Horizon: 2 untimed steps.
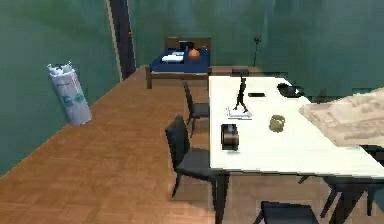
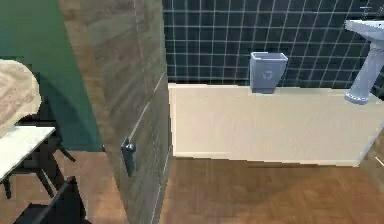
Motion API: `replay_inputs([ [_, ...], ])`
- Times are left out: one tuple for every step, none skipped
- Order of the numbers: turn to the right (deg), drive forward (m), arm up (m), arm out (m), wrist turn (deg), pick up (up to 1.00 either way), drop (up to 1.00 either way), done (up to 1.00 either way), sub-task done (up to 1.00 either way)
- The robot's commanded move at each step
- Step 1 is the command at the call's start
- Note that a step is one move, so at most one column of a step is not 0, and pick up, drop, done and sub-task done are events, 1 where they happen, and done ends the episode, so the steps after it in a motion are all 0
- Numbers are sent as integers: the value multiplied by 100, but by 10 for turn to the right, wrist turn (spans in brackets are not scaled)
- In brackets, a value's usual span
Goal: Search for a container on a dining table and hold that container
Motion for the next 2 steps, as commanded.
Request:
replay_inputs([
  [-330, 0, 0, 0, 0, 0, 0, 0, 0],
  [0, 75, 0, 0, 0, 0, 0, 0, 0],
])
